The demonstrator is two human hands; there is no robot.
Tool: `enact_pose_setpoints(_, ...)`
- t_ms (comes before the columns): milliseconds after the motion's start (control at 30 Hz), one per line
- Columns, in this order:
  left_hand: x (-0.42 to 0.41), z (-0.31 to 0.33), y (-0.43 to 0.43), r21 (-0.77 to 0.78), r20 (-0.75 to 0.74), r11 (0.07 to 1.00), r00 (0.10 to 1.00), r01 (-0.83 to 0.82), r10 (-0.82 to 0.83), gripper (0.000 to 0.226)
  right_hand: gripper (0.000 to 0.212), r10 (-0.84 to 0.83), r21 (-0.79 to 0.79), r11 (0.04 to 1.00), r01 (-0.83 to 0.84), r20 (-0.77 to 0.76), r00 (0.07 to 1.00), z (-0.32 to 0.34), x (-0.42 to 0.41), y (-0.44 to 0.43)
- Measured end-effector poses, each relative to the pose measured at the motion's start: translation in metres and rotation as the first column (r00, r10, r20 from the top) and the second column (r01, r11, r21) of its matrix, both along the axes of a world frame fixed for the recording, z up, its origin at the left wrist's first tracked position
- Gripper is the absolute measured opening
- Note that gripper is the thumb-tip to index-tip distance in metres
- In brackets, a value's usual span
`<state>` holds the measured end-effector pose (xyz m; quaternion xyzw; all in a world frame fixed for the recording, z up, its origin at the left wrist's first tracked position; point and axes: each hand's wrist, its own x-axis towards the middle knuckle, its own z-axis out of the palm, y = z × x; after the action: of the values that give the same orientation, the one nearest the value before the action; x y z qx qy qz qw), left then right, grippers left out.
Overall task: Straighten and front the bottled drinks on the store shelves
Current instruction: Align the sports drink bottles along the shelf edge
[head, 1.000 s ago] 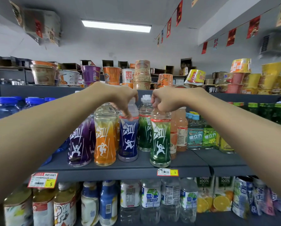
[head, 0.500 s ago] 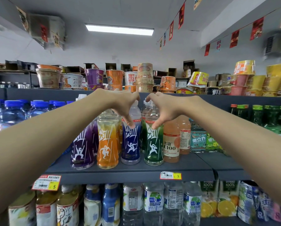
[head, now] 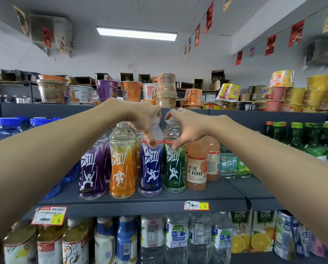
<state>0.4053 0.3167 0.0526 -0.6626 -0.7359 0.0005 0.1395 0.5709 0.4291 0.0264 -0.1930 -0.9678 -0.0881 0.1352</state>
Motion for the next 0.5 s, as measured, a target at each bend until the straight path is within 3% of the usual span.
enact_pose_setpoints(300,-0.0014,0.0045,-0.0042,-0.055,0.02,0.998,1.0,-0.023,0.024,0.136,0.109,0.0,-0.036,0.999,0.0,0.003,1.0,0.0055,-0.0004,0.005)
enact_pose_setpoints(500,-0.0034,0.004,-0.0044,-0.058,0.01,0.998,1.0,-0.009,0.01,0.126,0.105,-0.022,-0.086,0.996,0.023,0.013,1.0,0.003,-0.0032,0.0056)
